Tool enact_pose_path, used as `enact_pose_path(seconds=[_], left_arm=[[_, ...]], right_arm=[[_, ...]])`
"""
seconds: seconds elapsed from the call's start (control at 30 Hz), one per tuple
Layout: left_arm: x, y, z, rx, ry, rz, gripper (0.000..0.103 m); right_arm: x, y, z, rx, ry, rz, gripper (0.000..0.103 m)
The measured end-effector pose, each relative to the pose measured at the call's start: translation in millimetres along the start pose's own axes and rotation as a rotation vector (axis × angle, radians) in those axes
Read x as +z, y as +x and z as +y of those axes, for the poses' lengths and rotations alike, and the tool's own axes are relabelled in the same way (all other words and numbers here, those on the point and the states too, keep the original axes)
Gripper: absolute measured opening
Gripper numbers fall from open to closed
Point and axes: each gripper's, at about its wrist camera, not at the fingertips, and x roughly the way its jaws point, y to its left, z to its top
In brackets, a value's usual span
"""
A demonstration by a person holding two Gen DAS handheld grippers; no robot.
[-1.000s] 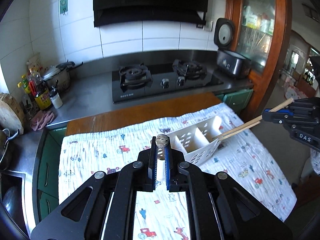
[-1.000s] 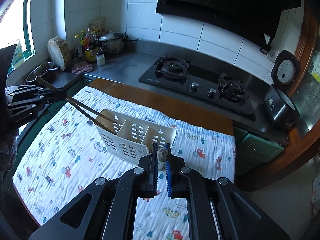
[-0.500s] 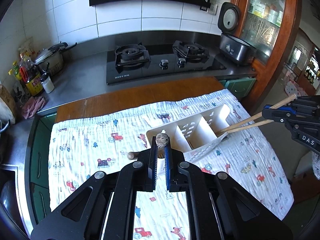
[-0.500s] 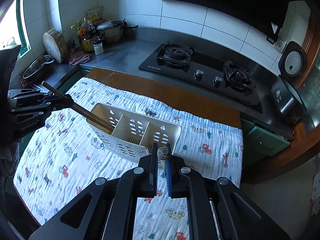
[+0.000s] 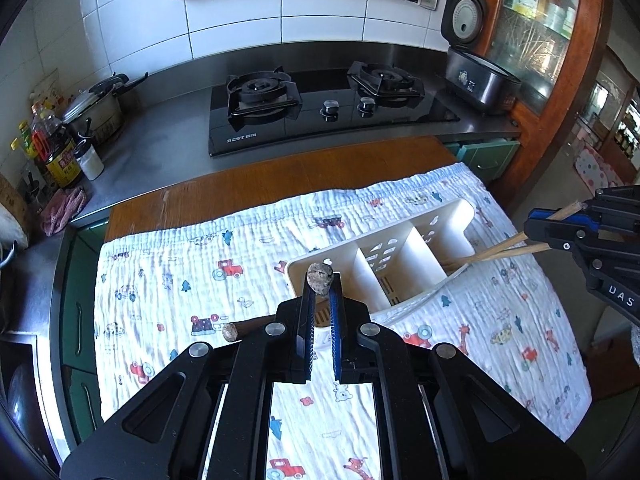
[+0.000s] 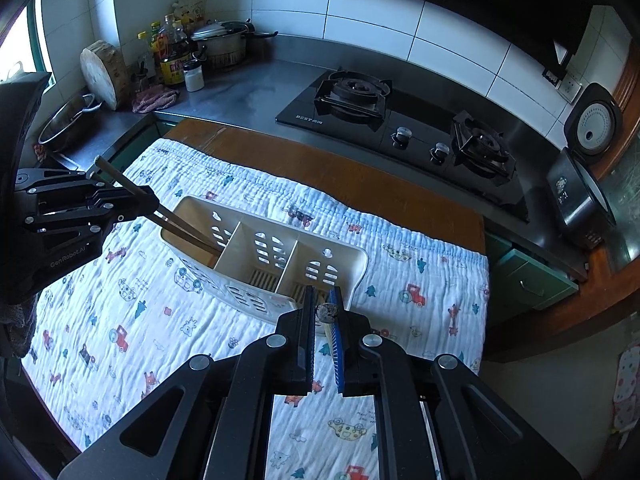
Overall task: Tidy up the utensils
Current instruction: 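Lower the chopstick into the white holder and open the right gripper, then withdraw the right gripper from the holder back to the chopstick bundle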
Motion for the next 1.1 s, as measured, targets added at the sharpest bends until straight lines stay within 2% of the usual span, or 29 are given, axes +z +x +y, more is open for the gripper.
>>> enact_pose_path(seconds=[0.23,0.3,0.33,0.4,0.43,0.47,0.5,0.6,0.73,0.8,0.9,1.1], left_arm=[[-2.5,1.6,-1.8,0.004,0.013,0.005,0.007],[-3.0,-0.2,-2.1,0.002,0.013,-0.003,0.01],[-3.1,-1.8,-2.0,0.0,0.012,-0.008,0.012],[-3.3,-7.3,-2.5,-0.012,0.015,-0.03,0.023],[-3.2,-11.4,-4.0,-0.014,0.018,-0.043,0.028],[-3.6,-15.4,-5.5,-0.005,0.023,-0.058,0.038],[-4.1,-19.7,-7.6,-0.001,0.029,-0.072,0.041],[-5.3,-34.2,-11.8,-0.002,0.033,-0.11,0.046],[-11.4,-55.5,-13.1,-0.008,0.023,-0.16,0.052],[-17.4,-65.8,-11.7,-0.013,0.014,-0.183,0.056],[-27.7,-79.6,-10.1,-0.009,0.003,-0.211,0.063],[-59.2,-101.3,-12.3,-0.013,-0.004,-0.258,0.067]], right_arm=[[-0.5,1.1,1.6,-0.004,-0.003,0.0,0.009],[-0.2,1.6,1.2,-0.001,0.001,-0.003,0.015],[-0.2,0.8,1.3,-0.002,0.0,-0.007,0.017],[-0.9,-2.3,1.7,-0.007,0.001,-0.017,0.031],[-1.3,-4.7,1.0,-0.011,0.004,-0.024,0.033],[-1.8,-7.7,0.5,-0.014,0.008,-0.03,0.035],[-2.2,-11.5,0.2,-0.016,0.007,-0.04,0.036],[-5.7,-23.8,0.5,-0.03,0.01,-0.073,0.045],[-13.3,-45.6,-3.4,-0.037,0.03,-0.127,0.05],[-20.0,-57.5,-3.6,-0.049,0.032,-0.16,0.059],[-27.6,-67.3,-1.8,-0.052,0.033,-0.184,0.063],[-58.8,-93.4,1.0,-0.054,0.06,-0.263,0.07]])
